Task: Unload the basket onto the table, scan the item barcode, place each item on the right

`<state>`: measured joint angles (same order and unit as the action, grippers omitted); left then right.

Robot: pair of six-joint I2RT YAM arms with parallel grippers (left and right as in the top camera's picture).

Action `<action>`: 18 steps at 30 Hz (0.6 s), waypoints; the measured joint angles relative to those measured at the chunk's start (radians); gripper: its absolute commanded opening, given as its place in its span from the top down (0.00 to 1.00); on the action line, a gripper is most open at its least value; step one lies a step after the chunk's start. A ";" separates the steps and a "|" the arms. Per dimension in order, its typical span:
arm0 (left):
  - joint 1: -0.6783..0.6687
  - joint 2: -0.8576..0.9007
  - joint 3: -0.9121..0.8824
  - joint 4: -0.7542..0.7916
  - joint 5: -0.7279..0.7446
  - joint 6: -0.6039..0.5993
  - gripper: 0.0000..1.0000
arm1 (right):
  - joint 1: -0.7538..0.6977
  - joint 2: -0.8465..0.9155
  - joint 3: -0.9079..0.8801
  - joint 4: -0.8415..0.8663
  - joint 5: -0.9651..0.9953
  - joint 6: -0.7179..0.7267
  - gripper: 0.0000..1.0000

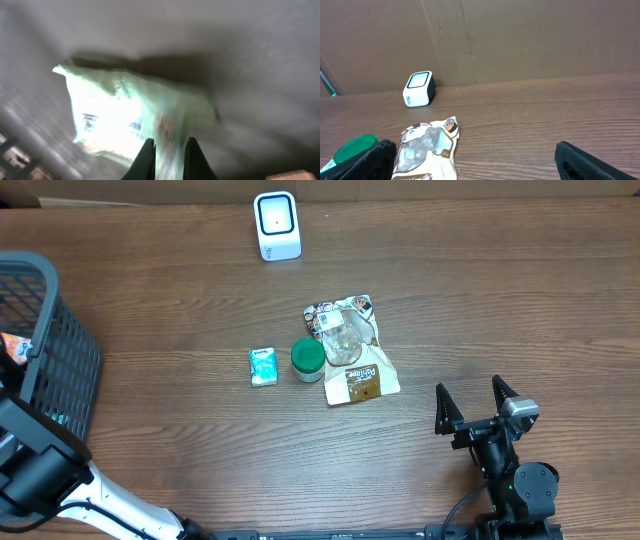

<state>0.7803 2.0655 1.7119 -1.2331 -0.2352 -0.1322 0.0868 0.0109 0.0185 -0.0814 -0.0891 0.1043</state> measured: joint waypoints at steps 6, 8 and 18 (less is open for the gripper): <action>0.000 0.000 0.064 -0.049 0.010 -0.145 0.96 | 0.000 0.000 0.000 0.000 0.000 0.000 0.00; 0.000 0.000 0.063 -0.066 0.023 -0.174 0.96 | 0.000 0.000 0.000 0.000 0.000 0.000 0.00; 0.007 0.001 -0.098 -0.023 0.045 0.018 0.96 | 0.000 0.000 0.000 0.000 0.000 0.000 0.00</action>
<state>0.7872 2.0666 1.6142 -1.2560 -0.1898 -0.1143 0.0868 0.0109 0.0185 -0.0818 -0.0891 0.1043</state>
